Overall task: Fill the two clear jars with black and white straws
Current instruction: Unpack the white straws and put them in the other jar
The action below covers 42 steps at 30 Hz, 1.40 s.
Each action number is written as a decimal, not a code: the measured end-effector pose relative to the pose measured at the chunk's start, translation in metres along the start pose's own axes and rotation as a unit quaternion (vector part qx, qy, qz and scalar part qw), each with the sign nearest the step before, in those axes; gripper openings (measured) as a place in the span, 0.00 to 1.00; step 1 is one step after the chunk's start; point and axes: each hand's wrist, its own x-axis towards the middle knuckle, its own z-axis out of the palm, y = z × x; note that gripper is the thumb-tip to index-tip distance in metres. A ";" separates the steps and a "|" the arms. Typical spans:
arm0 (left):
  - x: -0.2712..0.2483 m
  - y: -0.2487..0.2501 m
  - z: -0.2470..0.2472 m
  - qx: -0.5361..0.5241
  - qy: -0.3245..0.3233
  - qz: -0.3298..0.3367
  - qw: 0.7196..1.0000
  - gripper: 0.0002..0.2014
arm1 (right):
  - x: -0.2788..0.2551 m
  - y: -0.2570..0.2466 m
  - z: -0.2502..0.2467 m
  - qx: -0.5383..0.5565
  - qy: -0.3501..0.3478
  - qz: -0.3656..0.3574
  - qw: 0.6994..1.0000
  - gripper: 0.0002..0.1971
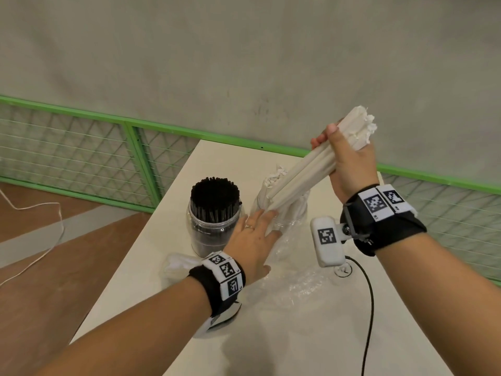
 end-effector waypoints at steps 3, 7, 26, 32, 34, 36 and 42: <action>0.009 -0.001 -0.002 -0.003 -0.008 -0.001 1.000 0.37 | 0.001 0.000 0.002 -0.028 -0.022 0.000 0.999 0.07; 0.013 -0.001 -0.005 0.002 -0.010 0.000 1.000 0.33 | -0.003 0.006 0.004 -0.101 -0.088 -0.013 0.991 0.05; 0.001 -0.008 0.000 -0.089 0.049 -0.012 0.995 0.33 | -0.010 0.071 -0.006 -0.537 -0.262 -0.178 0.782 0.16; 0.000 -0.009 0.000 -0.093 0.028 -0.015 0.995 0.33 | -0.031 0.101 -0.015 -0.697 -0.373 -0.120 0.601 0.29; 0.000 -0.011 0.000 -0.093 0.019 -0.012 0.995 0.31 | -0.033 0.100 -0.013 -0.722 -0.372 -0.108 0.573 0.31; -0.002 -0.012 -0.001 -0.109 0.021 -0.008 0.994 0.26 | -0.033 0.093 -0.008 -0.724 -0.381 -0.077 0.570 0.32; -0.010 -0.012 -0.003 -0.243 0.092 -0.024 0.965 0.17 | -0.057 0.030 -0.019 -0.628 -0.388 -0.103 0.667 0.48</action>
